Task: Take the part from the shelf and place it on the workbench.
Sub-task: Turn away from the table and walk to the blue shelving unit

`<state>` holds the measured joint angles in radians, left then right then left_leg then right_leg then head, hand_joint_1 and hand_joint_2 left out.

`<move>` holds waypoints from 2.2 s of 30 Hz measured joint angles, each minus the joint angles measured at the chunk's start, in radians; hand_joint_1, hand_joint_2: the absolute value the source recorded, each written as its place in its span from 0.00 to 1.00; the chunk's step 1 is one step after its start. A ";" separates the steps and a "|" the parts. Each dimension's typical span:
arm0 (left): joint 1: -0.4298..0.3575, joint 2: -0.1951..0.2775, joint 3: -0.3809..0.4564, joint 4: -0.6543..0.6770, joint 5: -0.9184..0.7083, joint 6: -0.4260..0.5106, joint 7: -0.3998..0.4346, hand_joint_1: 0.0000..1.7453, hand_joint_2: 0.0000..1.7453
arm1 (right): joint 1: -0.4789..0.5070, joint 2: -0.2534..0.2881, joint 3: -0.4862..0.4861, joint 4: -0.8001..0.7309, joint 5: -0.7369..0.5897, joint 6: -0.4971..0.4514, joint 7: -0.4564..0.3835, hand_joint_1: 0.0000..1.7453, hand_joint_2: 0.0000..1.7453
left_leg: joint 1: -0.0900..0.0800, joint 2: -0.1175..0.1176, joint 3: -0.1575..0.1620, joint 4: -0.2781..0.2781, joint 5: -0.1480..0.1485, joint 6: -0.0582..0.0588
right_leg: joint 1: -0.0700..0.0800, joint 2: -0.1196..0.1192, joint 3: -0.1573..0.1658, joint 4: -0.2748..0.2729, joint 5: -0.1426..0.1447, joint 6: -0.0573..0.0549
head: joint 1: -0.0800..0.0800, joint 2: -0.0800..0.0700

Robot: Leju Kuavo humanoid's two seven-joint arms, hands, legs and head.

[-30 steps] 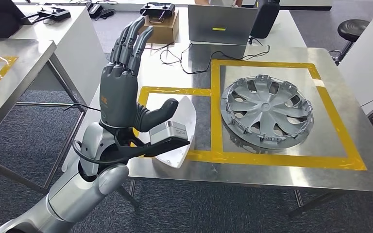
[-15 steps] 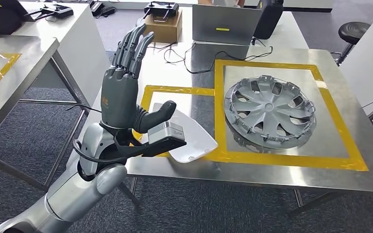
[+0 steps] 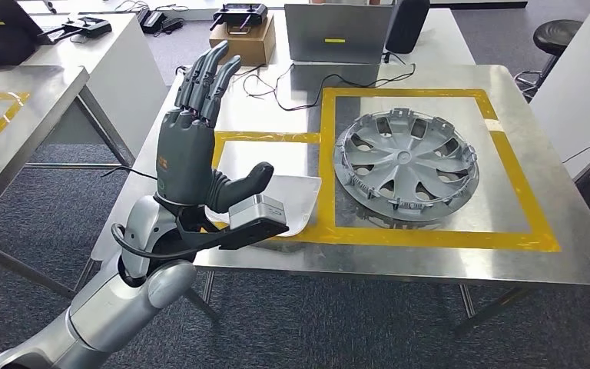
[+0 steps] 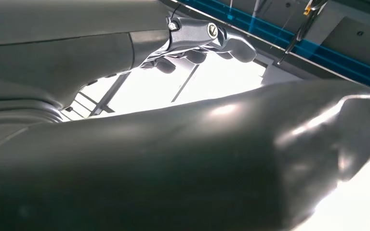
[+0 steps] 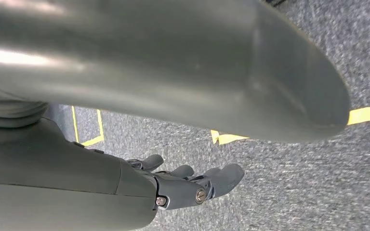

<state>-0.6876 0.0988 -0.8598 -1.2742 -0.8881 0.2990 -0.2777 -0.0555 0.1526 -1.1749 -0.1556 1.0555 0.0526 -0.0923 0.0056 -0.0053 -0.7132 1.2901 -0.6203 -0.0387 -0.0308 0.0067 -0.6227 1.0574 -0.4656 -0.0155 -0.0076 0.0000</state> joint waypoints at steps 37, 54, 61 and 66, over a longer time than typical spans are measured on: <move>0.041 0.089 0.004 -0.076 -0.026 0.055 0.024 0.00 0.00 | -0.001 -0.023 0.001 0.000 0.010 -0.007 -0.003 0.00 0.00 | -0.024 0.002 0.218 -0.257 0.066 0.041 | 0.005 -0.006 -0.058 -0.007 0.071 0.023 | -0.003 0.000; 0.046 0.038 -0.001 -0.094 -0.069 0.009 0.069 0.00 0.00 | -0.006 -0.035 0.001 0.000 0.024 -0.002 0.005 0.00 0.00 | -0.020 0.017 0.028 -0.243 0.249 0.036 | 0.012 -0.004 0.096 -0.007 -0.081 0.019 | 0.003 0.000; 0.039 0.022 -0.004 -0.096 -0.063 -0.034 0.067 0.00 0.00 | -0.009 -0.034 0.000 -0.001 0.020 0.000 0.005 0.00 0.00 | -0.005 0.009 -0.014 0.017 0.044 0.002 | 0.007 -0.012 -0.005 -0.009 0.010 0.000 | -0.005 0.000; 0.039 0.011 -0.006 -0.100 -0.021 -0.029 0.048 0.00 0.00 | -0.010 -0.033 0.000 -0.001 0.027 0.010 0.005 0.00 0.00 | -0.013 0.005 0.198 -0.211 0.079 0.027 | 0.005 -0.011 -0.060 -0.010 0.069 0.018 | -0.004 0.000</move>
<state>-0.6484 0.1095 -0.8660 -1.3738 -0.9087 0.2699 -0.2300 -0.0653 0.1195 -1.1746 -0.1564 1.0821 0.0622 -0.0874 -0.0071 0.0001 -0.5152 1.0794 -0.5416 -0.0117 -0.0257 -0.0045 -0.6826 1.0478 -0.3964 0.0027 -0.0119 -0.0002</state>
